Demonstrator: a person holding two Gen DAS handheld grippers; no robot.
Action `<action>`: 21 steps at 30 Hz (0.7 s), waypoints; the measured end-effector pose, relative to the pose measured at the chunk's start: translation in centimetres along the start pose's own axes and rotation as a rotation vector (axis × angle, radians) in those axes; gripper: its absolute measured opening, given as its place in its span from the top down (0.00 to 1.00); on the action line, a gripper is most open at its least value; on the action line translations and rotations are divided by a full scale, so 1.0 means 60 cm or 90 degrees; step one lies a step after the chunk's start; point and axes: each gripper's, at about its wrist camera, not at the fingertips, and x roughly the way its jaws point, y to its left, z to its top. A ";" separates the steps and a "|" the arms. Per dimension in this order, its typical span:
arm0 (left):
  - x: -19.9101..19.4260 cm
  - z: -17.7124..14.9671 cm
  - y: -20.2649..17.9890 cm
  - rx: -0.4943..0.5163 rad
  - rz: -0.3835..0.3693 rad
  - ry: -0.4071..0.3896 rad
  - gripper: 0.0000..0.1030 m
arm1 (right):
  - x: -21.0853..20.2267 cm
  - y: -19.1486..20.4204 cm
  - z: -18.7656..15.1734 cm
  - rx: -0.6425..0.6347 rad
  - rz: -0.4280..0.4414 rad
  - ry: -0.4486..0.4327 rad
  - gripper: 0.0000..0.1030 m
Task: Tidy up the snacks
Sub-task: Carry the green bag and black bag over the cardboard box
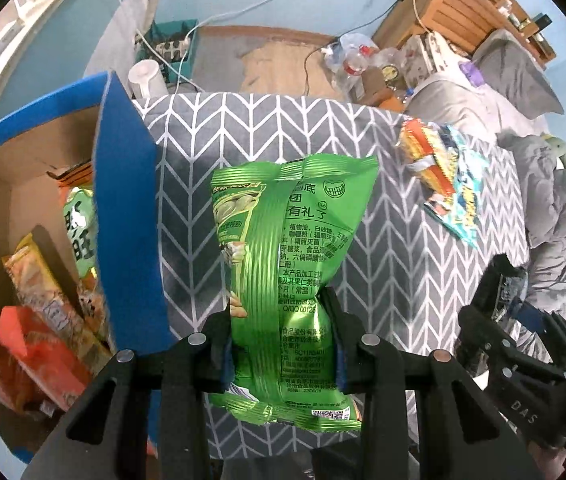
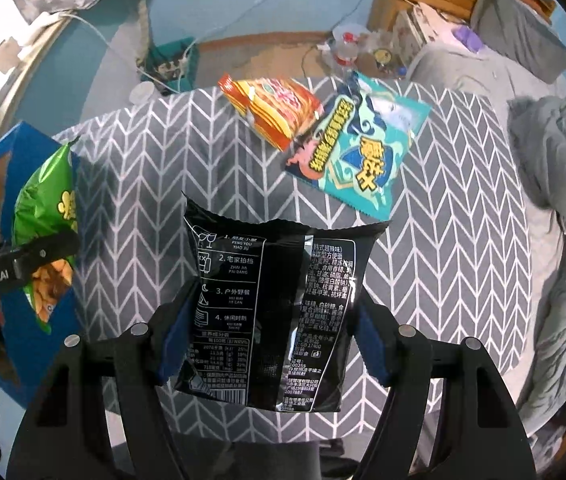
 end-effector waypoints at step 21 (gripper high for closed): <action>-0.129 -0.043 0.105 -0.067 -0.007 -0.083 0.65 | -0.057 0.123 0.035 -0.108 0.067 -0.039 0.31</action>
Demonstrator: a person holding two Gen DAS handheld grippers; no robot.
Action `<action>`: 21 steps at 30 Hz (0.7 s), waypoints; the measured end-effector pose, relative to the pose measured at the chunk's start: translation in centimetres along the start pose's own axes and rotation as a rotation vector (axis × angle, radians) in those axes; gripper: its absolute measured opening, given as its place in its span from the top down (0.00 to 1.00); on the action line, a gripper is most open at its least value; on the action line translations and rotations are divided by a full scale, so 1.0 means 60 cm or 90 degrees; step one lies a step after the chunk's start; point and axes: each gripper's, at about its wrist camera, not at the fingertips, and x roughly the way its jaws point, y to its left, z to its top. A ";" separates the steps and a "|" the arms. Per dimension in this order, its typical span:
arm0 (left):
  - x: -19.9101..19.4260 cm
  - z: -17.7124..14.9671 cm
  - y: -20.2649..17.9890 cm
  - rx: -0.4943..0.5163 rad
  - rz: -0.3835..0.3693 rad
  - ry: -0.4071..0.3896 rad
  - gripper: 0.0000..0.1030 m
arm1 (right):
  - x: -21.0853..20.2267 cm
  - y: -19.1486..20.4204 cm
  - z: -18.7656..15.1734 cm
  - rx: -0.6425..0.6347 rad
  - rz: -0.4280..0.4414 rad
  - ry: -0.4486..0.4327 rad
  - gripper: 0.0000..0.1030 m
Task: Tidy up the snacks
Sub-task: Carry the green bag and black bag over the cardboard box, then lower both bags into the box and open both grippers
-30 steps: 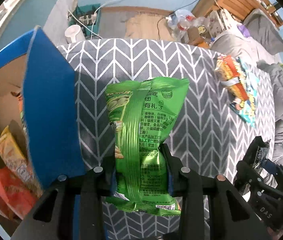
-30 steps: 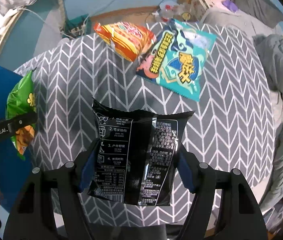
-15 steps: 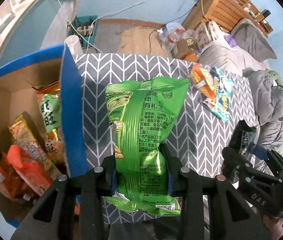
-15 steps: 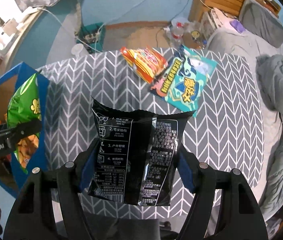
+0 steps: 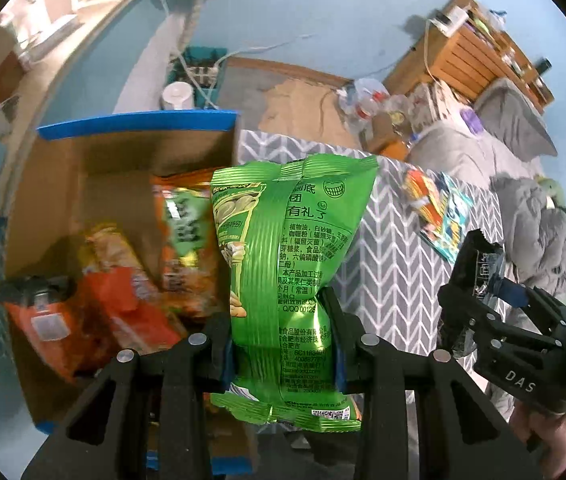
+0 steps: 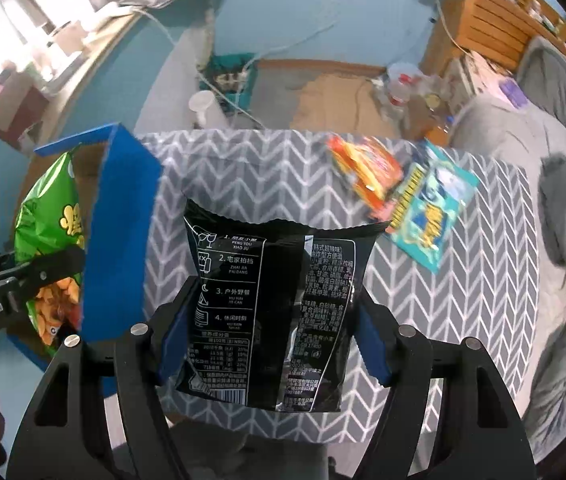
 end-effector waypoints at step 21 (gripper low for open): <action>-0.019 0.033 0.231 -0.143 0.062 -0.036 0.65 | 0.035 0.221 0.088 -0.135 0.107 0.007 0.31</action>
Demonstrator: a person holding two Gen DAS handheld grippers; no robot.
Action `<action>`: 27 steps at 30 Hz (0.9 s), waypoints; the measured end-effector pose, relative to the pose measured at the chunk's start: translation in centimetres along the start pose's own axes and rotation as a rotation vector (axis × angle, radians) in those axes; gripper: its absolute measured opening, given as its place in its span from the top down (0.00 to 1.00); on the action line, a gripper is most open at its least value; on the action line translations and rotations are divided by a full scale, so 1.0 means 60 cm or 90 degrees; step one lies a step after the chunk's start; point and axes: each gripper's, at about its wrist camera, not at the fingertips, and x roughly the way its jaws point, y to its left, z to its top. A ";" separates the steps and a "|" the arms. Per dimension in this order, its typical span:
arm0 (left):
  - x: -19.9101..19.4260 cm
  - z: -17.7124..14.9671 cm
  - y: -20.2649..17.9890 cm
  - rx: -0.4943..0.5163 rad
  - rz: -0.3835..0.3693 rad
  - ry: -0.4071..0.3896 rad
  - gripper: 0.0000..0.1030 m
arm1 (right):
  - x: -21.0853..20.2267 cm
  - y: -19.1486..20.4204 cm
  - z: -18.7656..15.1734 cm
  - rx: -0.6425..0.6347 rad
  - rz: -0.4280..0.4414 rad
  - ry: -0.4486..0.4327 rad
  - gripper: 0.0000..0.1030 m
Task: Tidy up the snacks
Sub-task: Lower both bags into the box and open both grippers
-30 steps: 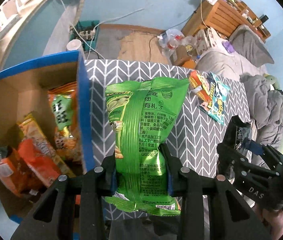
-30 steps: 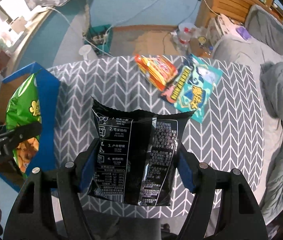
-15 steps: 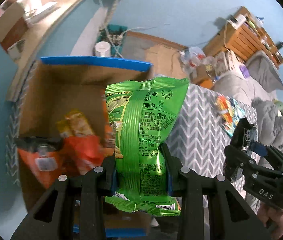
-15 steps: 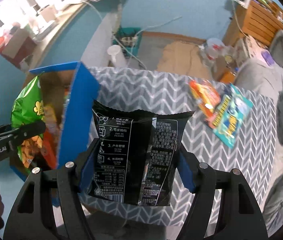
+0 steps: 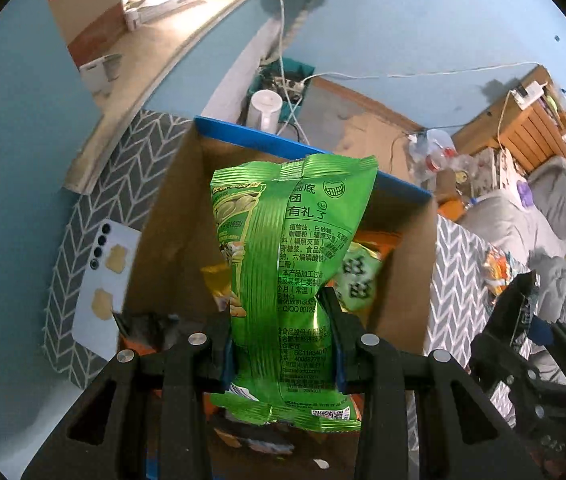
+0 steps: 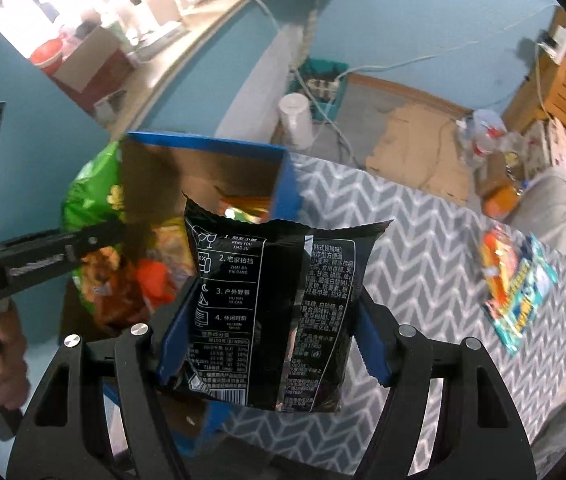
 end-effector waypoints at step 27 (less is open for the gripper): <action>0.015 0.022 0.048 -0.043 0.036 0.010 0.40 | 0.106 0.084 0.068 -0.034 0.075 0.078 0.24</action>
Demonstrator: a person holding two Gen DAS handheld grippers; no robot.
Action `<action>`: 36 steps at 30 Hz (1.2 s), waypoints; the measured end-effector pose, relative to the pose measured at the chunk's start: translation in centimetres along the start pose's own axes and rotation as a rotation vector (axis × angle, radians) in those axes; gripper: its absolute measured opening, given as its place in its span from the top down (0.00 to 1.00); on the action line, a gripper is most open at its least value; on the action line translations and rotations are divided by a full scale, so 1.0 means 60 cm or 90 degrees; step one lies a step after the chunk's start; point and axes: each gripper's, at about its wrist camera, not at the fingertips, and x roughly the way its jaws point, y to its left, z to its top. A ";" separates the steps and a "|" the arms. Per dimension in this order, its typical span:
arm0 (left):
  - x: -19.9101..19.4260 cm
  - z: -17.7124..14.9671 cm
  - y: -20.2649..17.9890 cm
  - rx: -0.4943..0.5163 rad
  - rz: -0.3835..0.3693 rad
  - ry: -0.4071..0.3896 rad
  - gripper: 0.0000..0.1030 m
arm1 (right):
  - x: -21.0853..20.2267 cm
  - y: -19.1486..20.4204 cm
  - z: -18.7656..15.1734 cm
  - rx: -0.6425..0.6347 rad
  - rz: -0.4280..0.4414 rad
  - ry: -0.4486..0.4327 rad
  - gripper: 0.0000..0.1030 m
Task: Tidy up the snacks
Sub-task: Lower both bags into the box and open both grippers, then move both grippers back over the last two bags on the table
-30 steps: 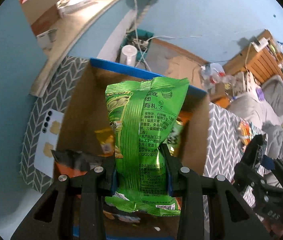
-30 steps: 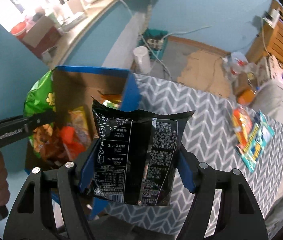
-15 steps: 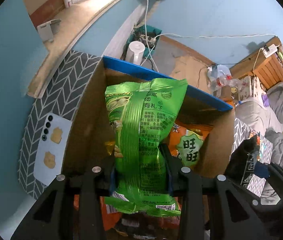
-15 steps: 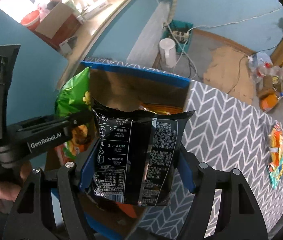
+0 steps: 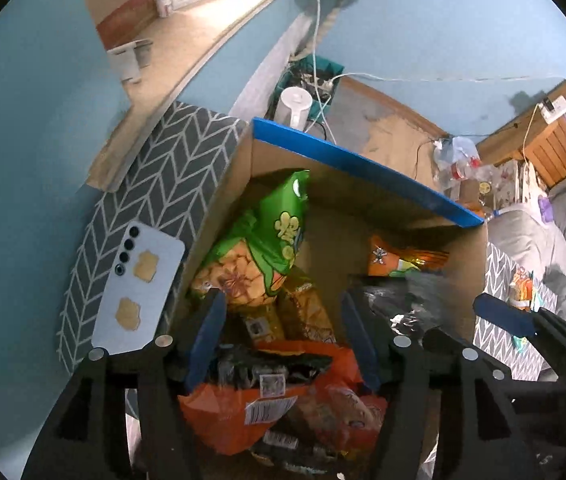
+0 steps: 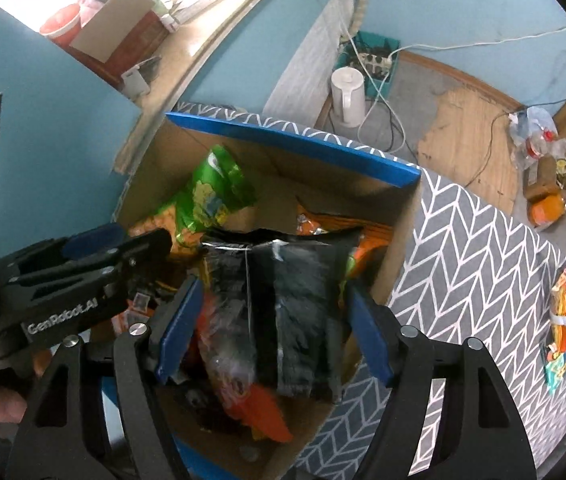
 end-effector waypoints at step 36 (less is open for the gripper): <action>-0.067 -0.079 -0.142 0.076 -0.019 -0.001 0.31 | -0.122 -0.125 -0.090 0.089 -0.058 -0.048 0.23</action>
